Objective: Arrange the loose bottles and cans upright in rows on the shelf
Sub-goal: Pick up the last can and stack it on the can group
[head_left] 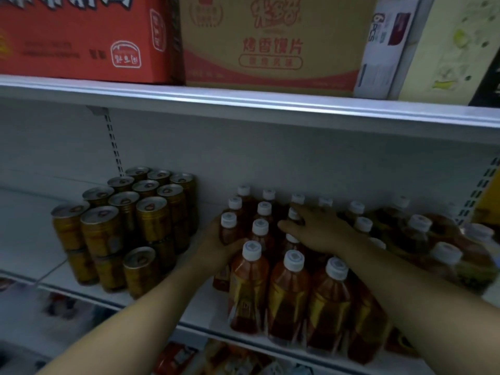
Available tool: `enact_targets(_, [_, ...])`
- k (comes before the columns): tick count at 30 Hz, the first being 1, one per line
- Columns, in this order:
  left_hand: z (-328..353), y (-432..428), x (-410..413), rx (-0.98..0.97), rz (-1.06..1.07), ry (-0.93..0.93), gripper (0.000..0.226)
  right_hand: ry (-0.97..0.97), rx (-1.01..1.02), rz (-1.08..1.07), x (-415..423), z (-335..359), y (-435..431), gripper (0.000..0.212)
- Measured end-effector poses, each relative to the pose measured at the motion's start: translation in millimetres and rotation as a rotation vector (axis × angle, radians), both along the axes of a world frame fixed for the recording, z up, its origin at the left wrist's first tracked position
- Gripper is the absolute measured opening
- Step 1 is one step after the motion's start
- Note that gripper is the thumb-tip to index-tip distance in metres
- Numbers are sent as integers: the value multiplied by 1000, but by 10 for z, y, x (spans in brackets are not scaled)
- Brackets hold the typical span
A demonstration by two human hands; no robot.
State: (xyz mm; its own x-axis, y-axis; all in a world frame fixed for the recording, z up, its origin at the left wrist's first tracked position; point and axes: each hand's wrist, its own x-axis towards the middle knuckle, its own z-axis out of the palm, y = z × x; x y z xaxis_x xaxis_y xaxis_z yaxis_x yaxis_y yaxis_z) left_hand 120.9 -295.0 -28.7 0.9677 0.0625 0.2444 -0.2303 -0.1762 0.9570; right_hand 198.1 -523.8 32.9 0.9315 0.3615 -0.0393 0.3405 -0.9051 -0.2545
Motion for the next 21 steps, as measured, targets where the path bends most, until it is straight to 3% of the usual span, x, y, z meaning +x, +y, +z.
enact_targets(3, [65, -9, 10, 32, -16, -16, 53, -16, -19, 7, -52, 55, 7, 90])
enact_targets(6, [29, -47, -201, 53, 320, 32, 72, -30, -49, 46, -140, 154, -63, 87])
enact_targets(7, [-1, -84, -350, 116, 396, -65, 70, -35, -39, 58, -185, 199, -97, 87])
enact_targets(9, [-109, -170, -570, 313, 295, -250, 74, -17, -86, 74, -294, 263, -184, 89])
enact_targets(11, [-267, -263, -642, 490, 106, -260, 94, 55, -186, 26, -461, 251, -255, 101])
enact_targets(13, [-351, -320, -620, 574, 88, -242, 100, 86, -177, -76, -655, 139, -266, 110])
enact_targets(17, [-277, -331, -623, 653, 135, -124, 103, -224, -127, -158, -898, 8, -182, 93])
enact_targets(21, [-141, -258, -720, 708, 114, -89, 102, -247, -19, -173, -1049, 58, -281, 75])
